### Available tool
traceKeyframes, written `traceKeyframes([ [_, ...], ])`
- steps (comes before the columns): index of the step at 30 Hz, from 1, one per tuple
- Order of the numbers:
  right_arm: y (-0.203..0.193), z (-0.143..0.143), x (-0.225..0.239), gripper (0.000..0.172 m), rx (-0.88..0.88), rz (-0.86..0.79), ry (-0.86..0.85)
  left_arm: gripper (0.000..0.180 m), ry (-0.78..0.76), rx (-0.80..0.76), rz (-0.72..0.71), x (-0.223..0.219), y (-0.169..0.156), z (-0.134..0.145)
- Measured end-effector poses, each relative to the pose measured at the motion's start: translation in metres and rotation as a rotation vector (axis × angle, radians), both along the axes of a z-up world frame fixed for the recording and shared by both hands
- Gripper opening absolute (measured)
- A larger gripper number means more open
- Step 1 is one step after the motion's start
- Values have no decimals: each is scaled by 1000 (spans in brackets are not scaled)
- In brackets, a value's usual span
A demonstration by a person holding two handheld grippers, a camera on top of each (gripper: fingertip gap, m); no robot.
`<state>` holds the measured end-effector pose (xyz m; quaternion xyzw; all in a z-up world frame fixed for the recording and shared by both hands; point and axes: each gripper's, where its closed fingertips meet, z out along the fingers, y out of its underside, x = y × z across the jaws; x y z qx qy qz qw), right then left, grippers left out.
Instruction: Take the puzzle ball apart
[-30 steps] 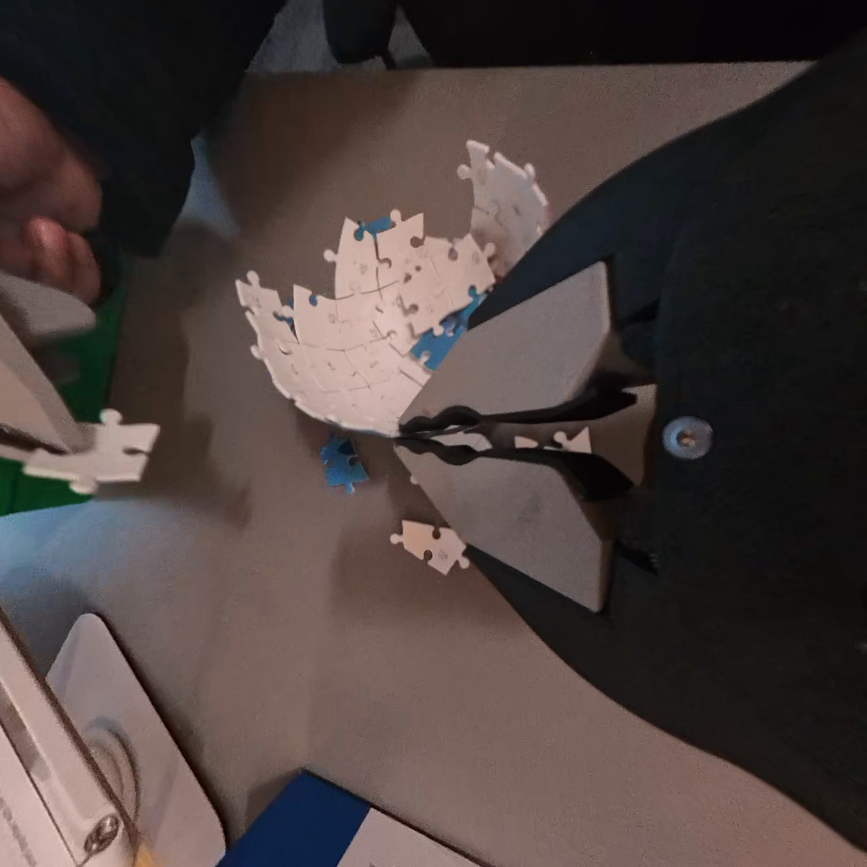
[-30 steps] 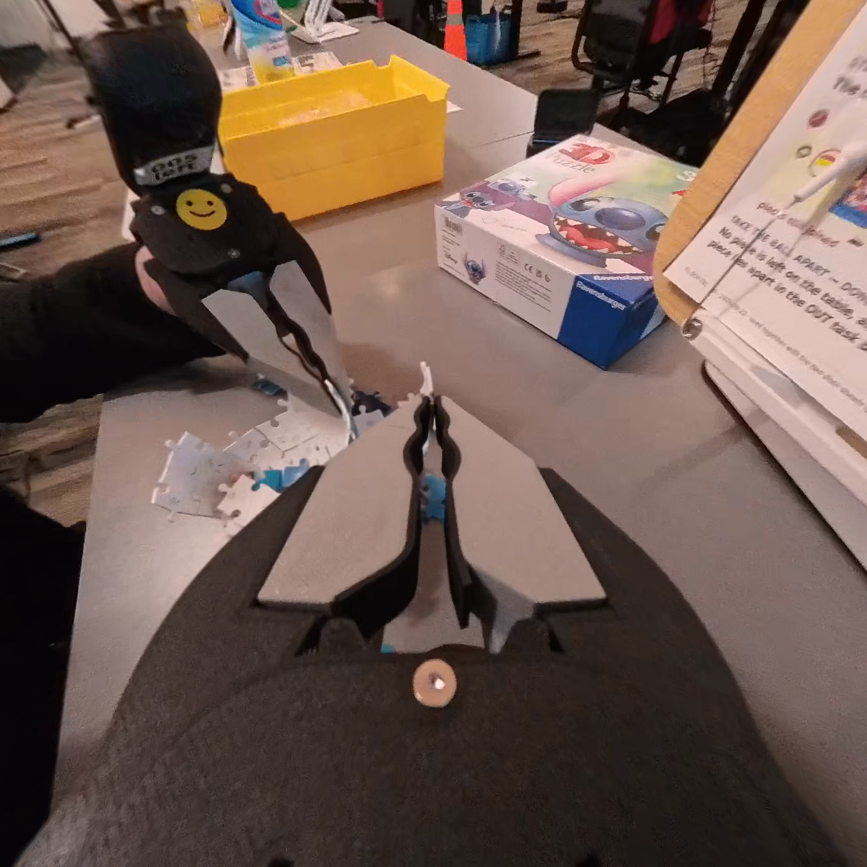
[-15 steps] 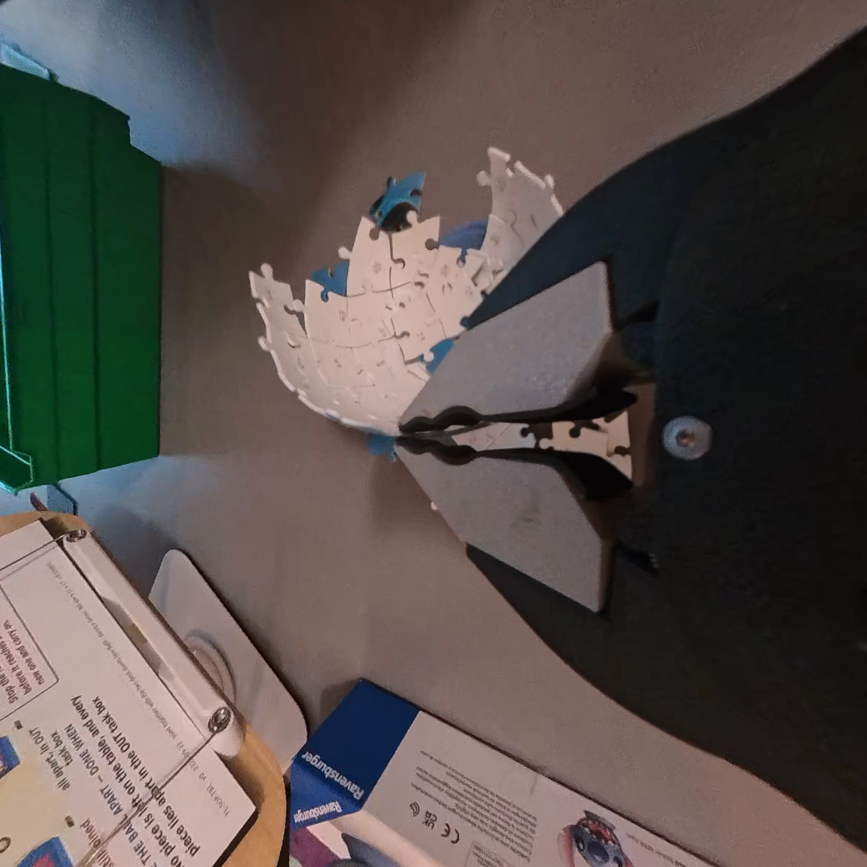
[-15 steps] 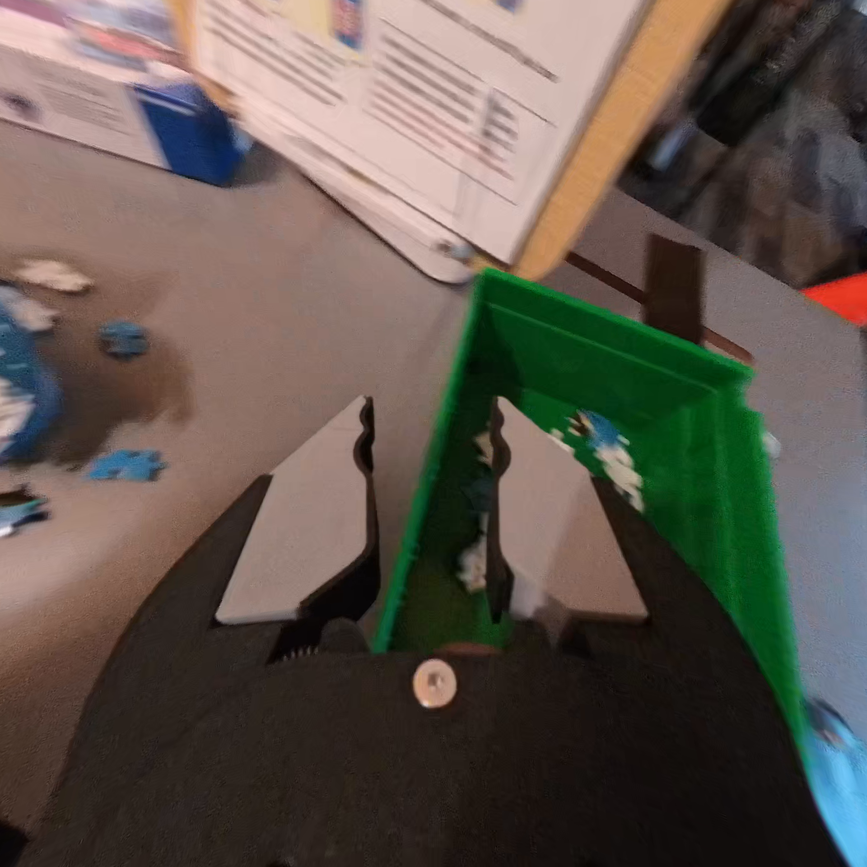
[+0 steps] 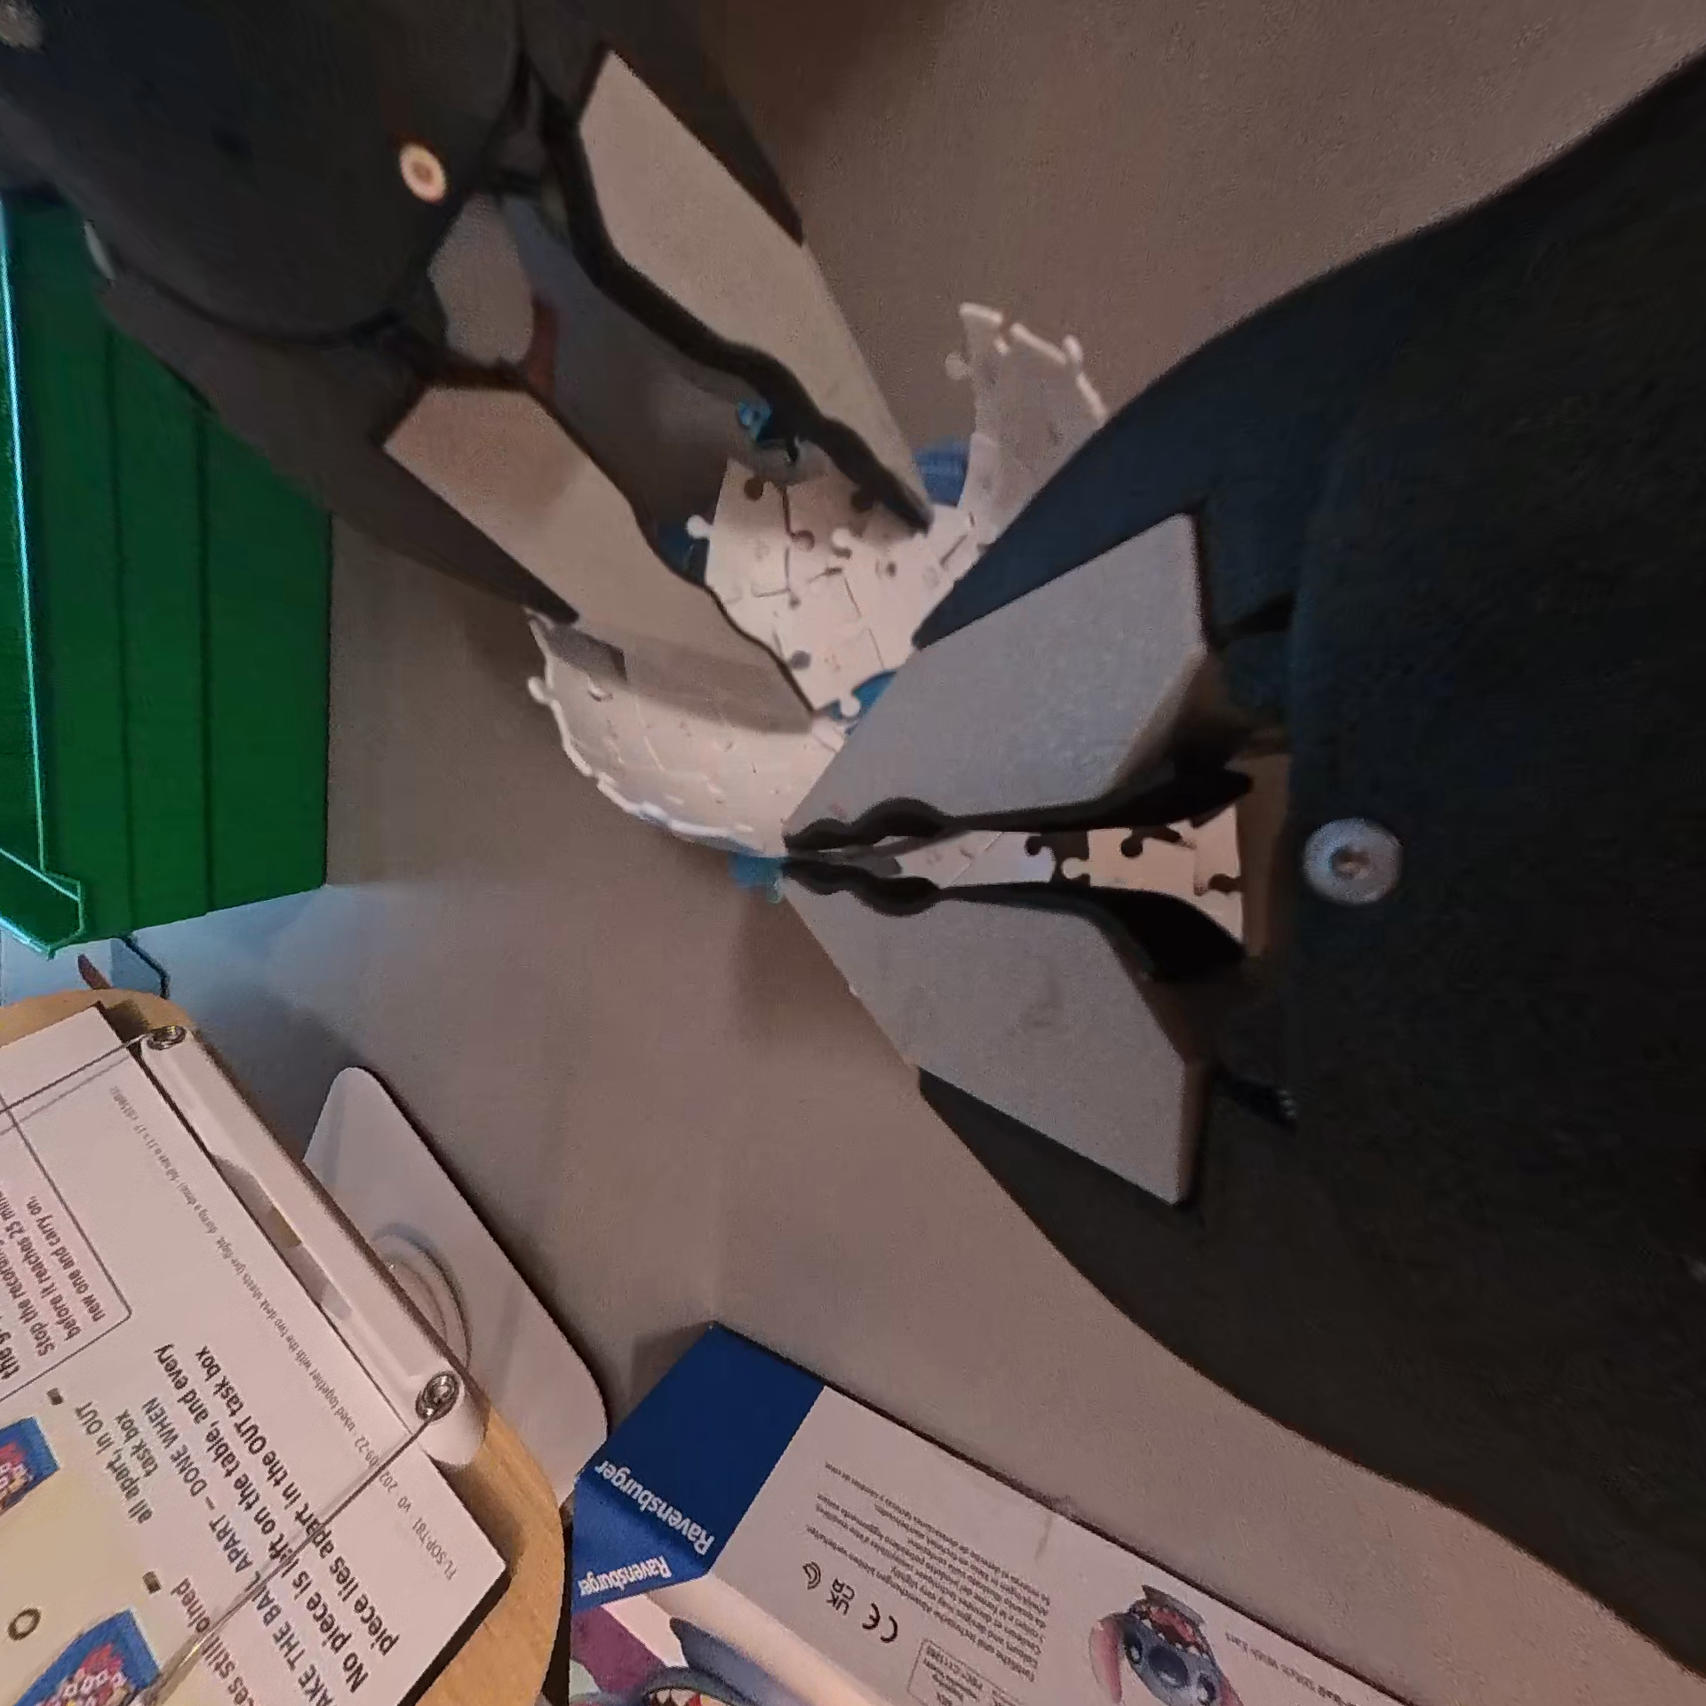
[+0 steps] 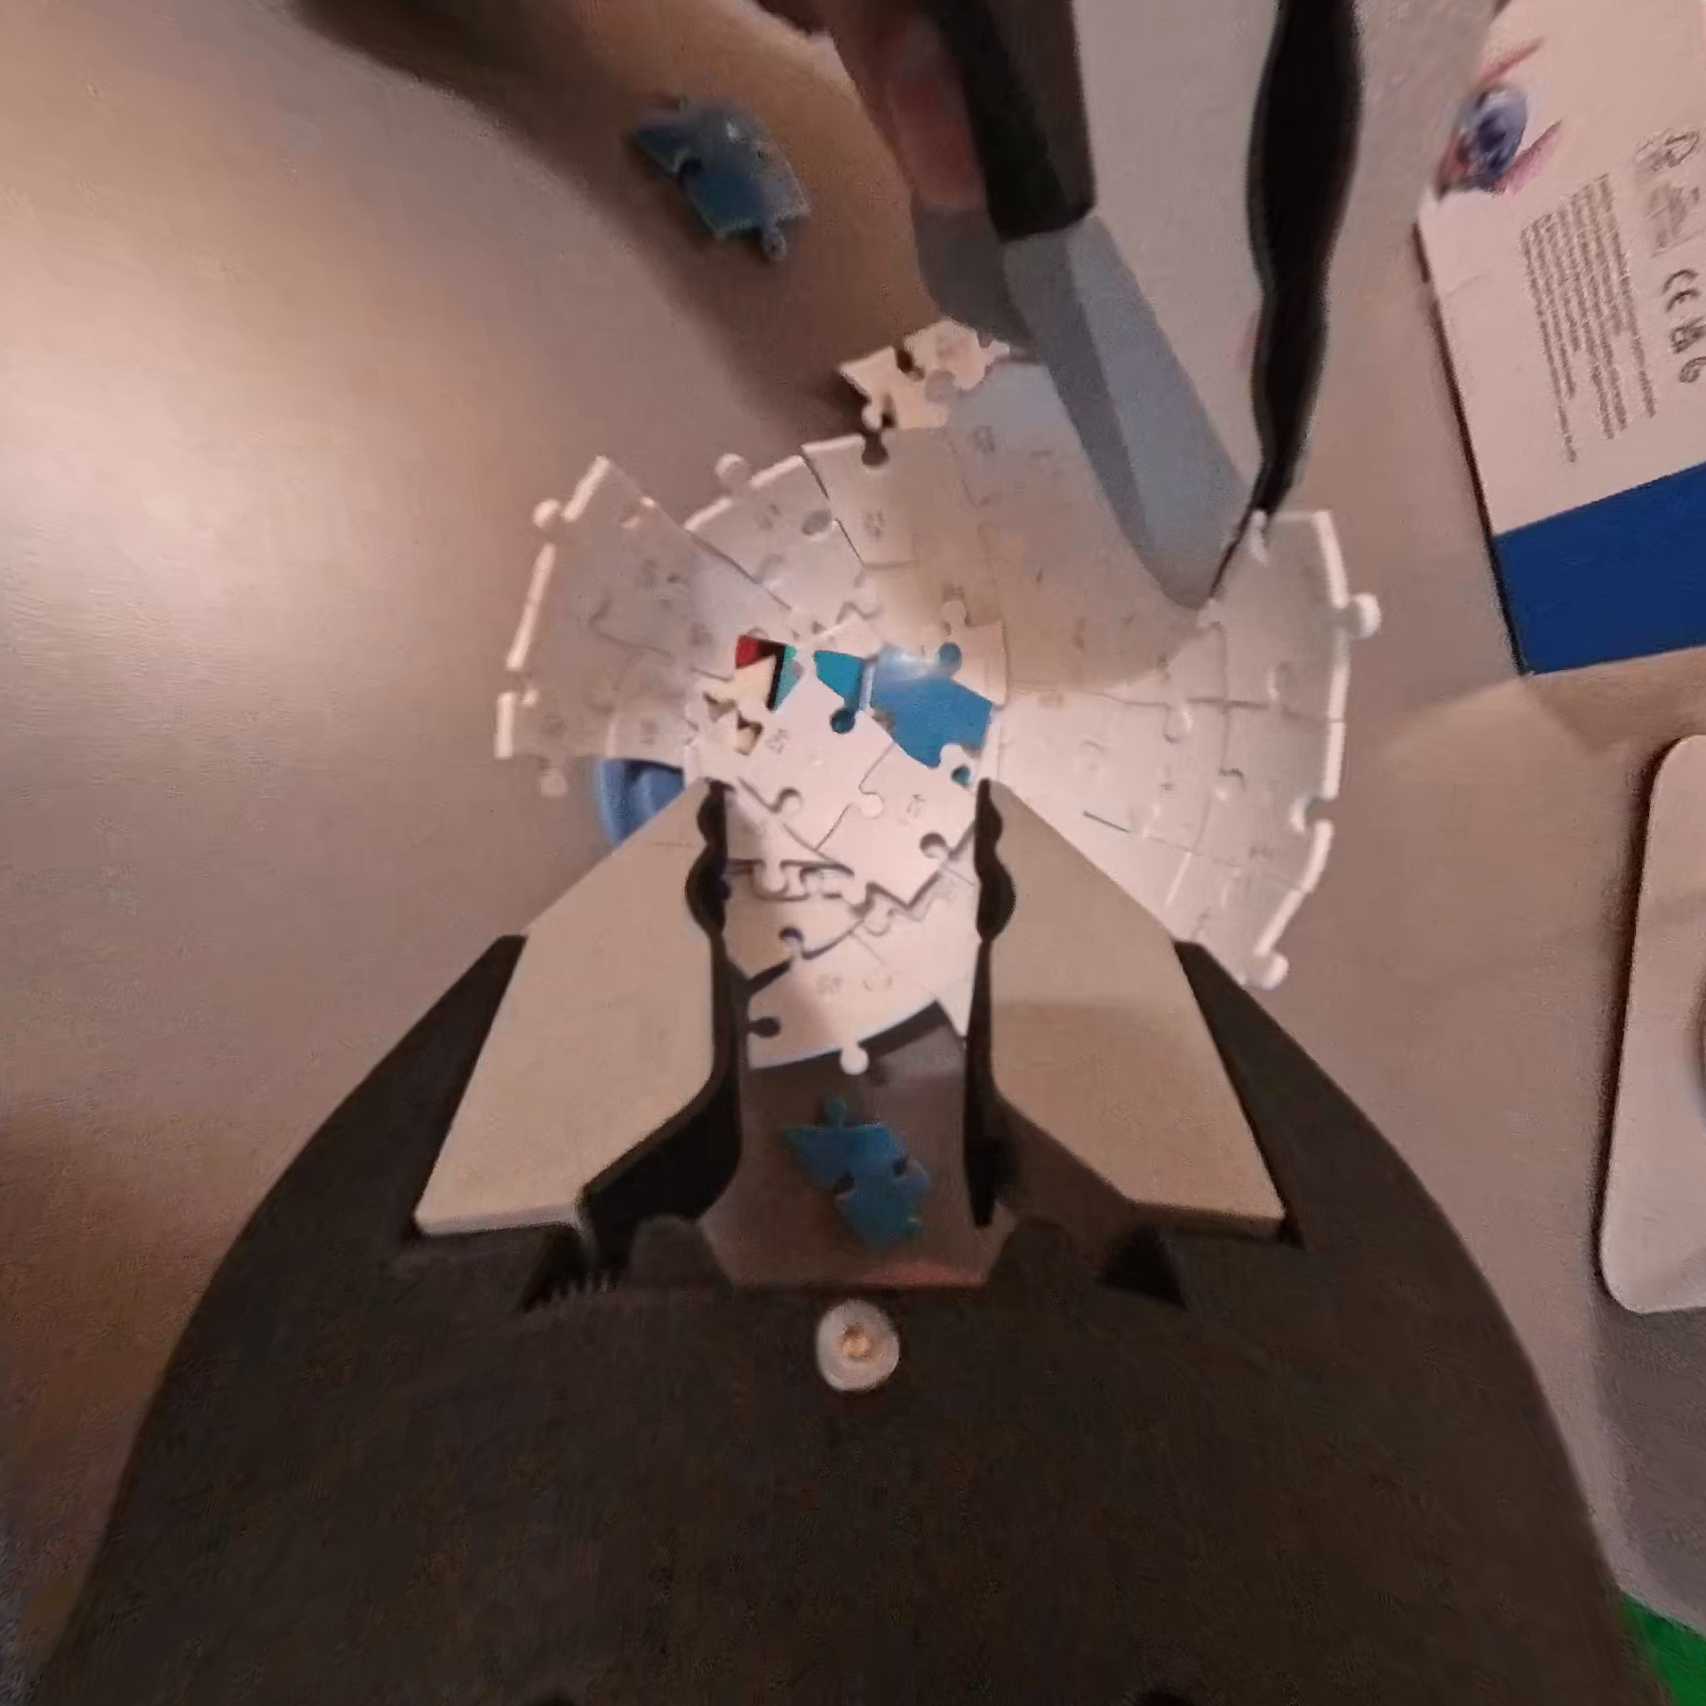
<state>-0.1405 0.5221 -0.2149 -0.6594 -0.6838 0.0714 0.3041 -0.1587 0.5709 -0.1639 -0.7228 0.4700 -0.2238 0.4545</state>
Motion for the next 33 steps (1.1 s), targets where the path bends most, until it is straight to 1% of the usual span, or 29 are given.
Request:
traceKeyframes([
  [2, 8, -4, 1, 46, 34, -25, -41, 0, 4, -6, 3, -2, 1, -1],
  [5, 3, -5, 3, 34, 87, 43, -111, 0, -10, -35, 22, -4, 3, -2],
  [6, 2, -4, 2, 34, 117, 64, -118, 0, -12, -38, 24, -3, 3, -3],
  [9, -4, -4, -5, 33, 129, 85, -79, 0, 3, -54, 24, -4, 3, -6],
  [13, -5, -4, -1, 33, 108, 77, -38, 1, -2, -75, 25, -6, 2, -8],
  [15, -5, -2, 0, 33, 109, 67, -11, 7, 2, -84, 26, -8, 3, -10],
  [16, -3, 0, 2, 33, 118, 52, 7, 13, 17, -80, 32, -11, 4, -11],
  [18, 3, 8, 7, 33, 144, 11, 51, 29, 29, -50, 54, -20, 8, -5],
  [20, 8, 20, 11, 33, 170, -23, 104, 23, -54, -52, 47, -26, 4, 14],
  [22, 13, 38, 14, 33, 223, -59, 171, 22, -177, -101, -14, -25, -10, 37],
  [24, 12, 58, 12, 33, 252, -70, 257, 25, -257, -162, -89, -17, -27, 53],
  [26, 14, 73, 11, 33, 301, -90, 314, 32, -265, -230, -151, -5, -41, 54],
  [28, 20, 81, 11, 33, 365, -121, 330, 40, -242, -285, -190, 7, -50, 48],
  [30, 21, 85, 10, 33, 386, -130, 349, 35, -231, -315, -218, 15, -54, 41],
  [32, 18, 85, 6, 32, 379, -124, 366, 14, -274, -321, -223, 22, -53, 41],
  [33, 19, 86, 7, 33, 397, -134, 365, 15, -303, -331, -228, 24, -52, 43],
])
